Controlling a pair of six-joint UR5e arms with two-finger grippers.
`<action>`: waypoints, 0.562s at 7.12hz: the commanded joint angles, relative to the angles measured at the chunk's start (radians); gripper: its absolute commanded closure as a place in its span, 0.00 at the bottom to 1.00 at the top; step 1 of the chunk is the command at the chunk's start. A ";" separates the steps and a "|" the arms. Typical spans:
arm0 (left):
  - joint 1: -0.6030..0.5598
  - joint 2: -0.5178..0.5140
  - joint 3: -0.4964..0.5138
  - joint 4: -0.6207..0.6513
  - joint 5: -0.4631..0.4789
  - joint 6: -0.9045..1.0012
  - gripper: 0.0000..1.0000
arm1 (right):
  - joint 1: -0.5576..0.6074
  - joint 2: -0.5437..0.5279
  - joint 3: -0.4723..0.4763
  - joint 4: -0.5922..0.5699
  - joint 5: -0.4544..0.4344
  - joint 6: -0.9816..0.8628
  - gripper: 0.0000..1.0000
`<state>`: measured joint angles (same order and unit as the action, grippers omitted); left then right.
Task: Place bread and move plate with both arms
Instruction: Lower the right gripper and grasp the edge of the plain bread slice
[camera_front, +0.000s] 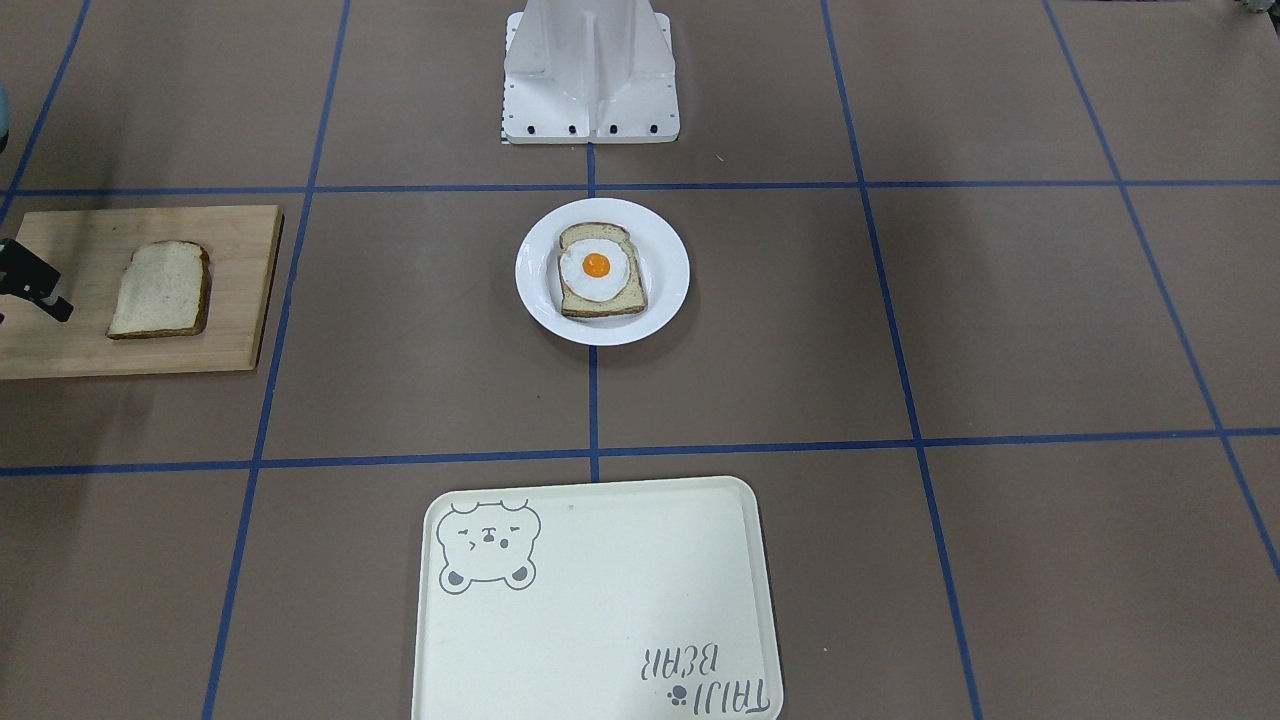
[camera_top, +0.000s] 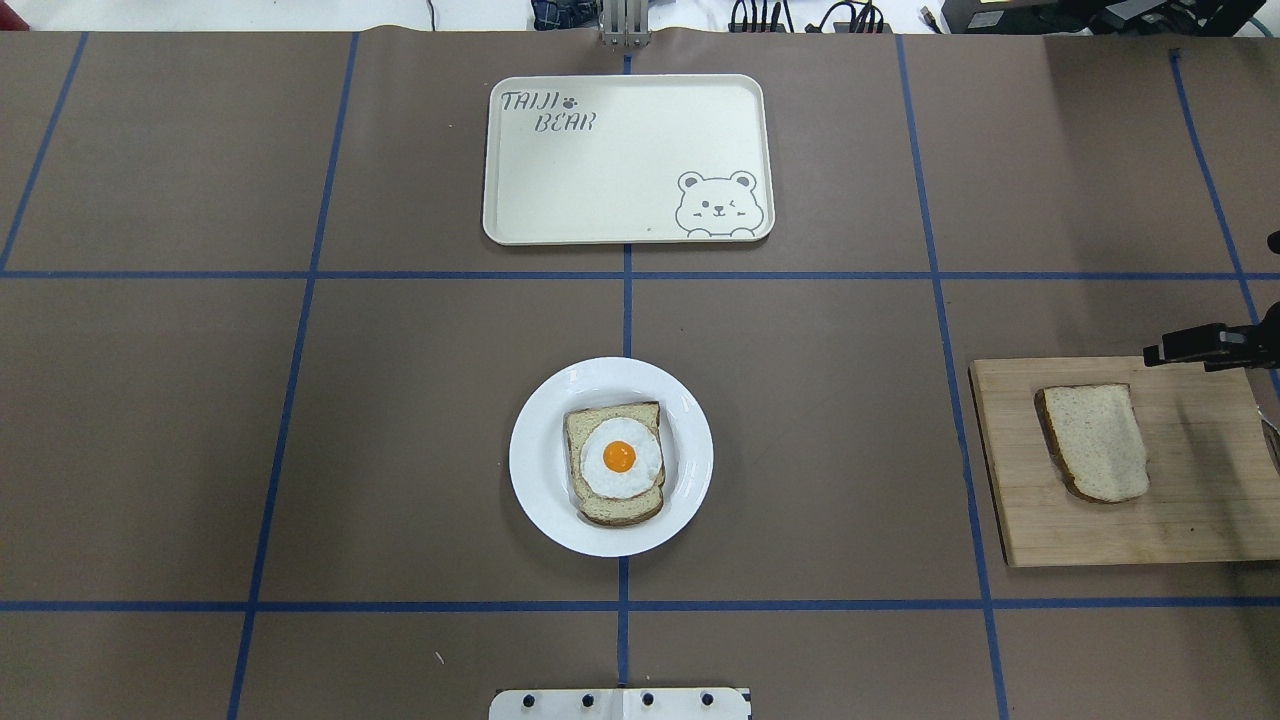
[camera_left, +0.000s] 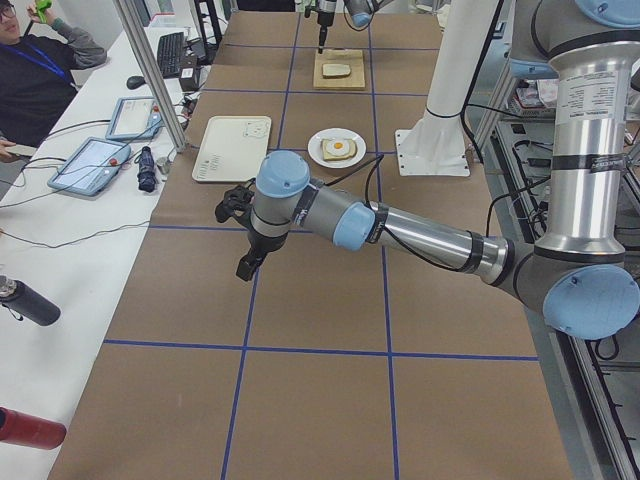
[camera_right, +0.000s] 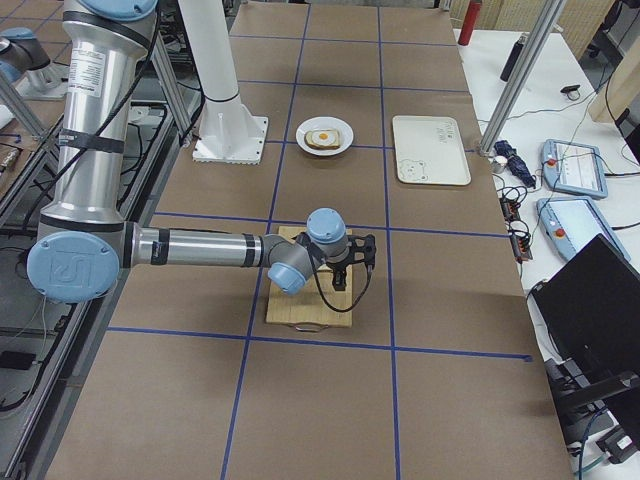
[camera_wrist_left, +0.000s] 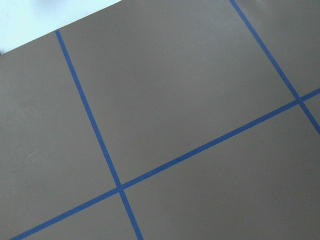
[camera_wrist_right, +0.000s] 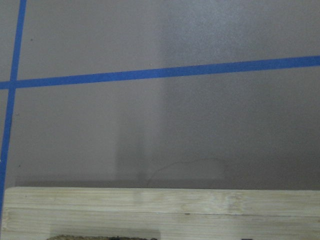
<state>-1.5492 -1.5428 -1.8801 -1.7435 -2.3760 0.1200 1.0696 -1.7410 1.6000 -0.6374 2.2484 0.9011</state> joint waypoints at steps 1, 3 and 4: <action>0.000 0.001 -0.002 -0.002 0.000 -0.003 0.02 | -0.051 0.006 -0.020 0.042 -0.015 0.033 0.32; 0.000 0.001 -0.002 -0.002 0.000 -0.003 0.02 | -0.089 0.006 -0.018 0.042 -0.027 0.032 0.39; 0.000 0.000 -0.002 -0.002 0.000 -0.003 0.02 | -0.106 0.006 -0.017 0.042 -0.042 0.032 0.39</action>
<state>-1.5493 -1.5419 -1.8821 -1.7456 -2.3761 0.1167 0.9858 -1.7351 1.5817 -0.5957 2.2210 0.9324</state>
